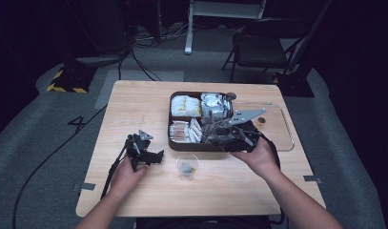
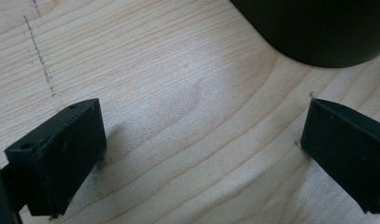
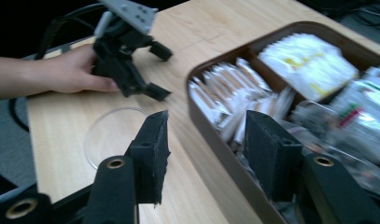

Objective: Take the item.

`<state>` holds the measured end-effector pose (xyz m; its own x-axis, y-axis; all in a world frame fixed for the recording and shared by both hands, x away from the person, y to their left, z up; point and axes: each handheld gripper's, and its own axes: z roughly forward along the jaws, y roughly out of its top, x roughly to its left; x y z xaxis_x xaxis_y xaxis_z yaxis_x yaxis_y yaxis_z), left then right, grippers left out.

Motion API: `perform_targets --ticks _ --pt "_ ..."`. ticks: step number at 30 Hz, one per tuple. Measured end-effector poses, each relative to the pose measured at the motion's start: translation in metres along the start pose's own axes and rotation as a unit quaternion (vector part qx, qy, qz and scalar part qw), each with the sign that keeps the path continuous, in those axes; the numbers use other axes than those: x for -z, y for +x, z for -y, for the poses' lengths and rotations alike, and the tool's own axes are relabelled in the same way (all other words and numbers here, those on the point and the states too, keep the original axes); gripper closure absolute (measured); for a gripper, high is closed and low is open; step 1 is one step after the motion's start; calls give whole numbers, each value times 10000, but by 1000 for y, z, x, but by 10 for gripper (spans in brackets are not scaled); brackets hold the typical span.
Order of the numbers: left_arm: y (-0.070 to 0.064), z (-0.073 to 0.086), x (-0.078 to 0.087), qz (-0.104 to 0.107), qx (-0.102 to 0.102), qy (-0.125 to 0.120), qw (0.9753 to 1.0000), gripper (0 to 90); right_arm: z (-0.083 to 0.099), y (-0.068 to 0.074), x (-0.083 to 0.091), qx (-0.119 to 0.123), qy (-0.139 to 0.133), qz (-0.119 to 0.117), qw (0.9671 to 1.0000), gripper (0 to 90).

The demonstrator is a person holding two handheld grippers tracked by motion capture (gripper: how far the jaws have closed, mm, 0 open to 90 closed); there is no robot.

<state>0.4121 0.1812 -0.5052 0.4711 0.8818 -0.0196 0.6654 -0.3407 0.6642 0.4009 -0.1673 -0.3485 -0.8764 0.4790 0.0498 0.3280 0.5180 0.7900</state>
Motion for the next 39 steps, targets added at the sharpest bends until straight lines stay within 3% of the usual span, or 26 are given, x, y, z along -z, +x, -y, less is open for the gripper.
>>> perform_targets --ticks 7,15,16,19,26,30,35,39 --pt "5 5 5 112 -113 -1 9999 4 19 -20 20 -222 14 365 9991 477" --pt "8 7 6 82 -108 -2 9999 4 45 -38 41 -502 -5 759 9959 451" --pt "8 7 6 80 -108 -2 9999 4 52 -42 47 -505 6 908 9946 442" --pt "8 7 6 73 -110 -4 9999 4 63 -49 53 -598 9 1058 9926 430" --pt "8 7 6 70 -101 -4 9999 4 86 -59 62 -807 6 1267 9886 408" --pt "8 7 6 67 -85 -9 9999 3 109 -63 63 -954 182 1560 9830 397" --pt "8 7 6 69 -76 -5 9999 4 131 -65 62 -1109 337 1680 9790 392" --pt "8 7 6 68 -71 -6 10000 3 145 -66 63 -1203 304 1759 9766 392"
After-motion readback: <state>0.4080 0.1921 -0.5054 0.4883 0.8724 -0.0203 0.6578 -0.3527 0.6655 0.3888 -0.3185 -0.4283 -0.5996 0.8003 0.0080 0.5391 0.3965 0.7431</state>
